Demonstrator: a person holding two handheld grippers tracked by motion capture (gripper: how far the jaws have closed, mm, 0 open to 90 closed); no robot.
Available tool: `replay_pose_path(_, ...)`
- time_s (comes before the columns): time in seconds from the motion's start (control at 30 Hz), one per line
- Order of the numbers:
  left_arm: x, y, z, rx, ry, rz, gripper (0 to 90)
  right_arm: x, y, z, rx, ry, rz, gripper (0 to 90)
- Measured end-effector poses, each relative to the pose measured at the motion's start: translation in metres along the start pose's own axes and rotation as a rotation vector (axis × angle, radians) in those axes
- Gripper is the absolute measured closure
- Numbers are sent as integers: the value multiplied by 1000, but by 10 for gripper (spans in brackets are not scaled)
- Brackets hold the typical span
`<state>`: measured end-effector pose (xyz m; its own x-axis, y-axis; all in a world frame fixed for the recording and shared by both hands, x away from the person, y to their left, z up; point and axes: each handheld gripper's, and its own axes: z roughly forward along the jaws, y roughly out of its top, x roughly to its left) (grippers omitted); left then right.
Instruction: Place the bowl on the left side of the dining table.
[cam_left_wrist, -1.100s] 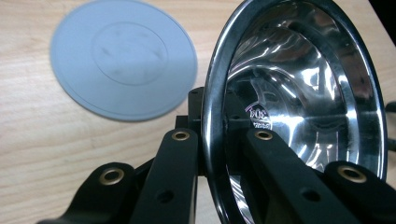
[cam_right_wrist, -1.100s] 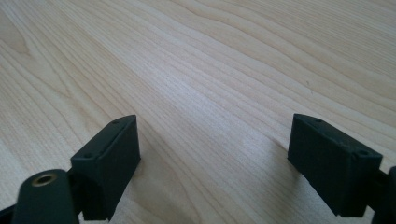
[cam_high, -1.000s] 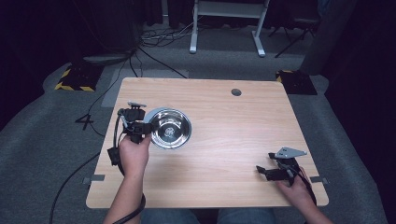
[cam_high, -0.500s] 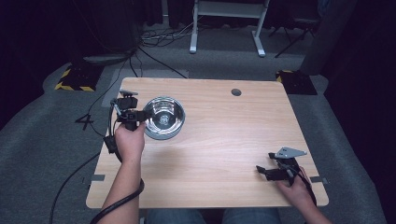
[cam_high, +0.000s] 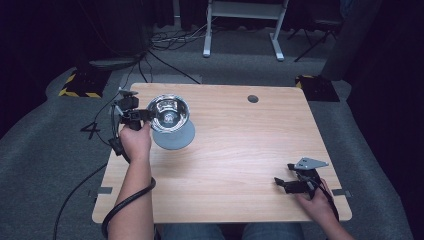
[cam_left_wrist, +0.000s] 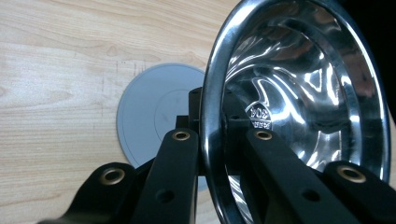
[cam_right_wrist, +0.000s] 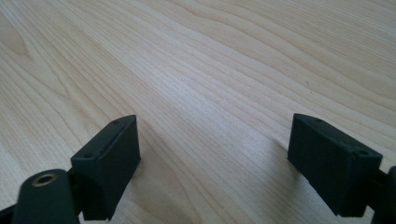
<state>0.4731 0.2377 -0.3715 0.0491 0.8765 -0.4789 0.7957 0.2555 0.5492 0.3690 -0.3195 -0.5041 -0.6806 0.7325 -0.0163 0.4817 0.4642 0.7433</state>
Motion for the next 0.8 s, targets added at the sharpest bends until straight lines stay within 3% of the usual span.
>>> replay_pose_path(0.13,6,3,5,7,9,-15,862,0,0,0,0,0,0,168)
replay_pose_path(0.3,5,5,12,5,15,-30,863,0,0,0,0,0,1,168)
replay_pose_path(0.33,6,5,13,17,23,-11,863,0,0,0,0,0,1,168)
replay_pose_path(0.5,9,5,23,35,45,-30,862,0,0,0,0,0,0,168)
replay_pose_path(0.8,23,-2,52,75,33,-69,862,0,0,0,-1,0,5,168)
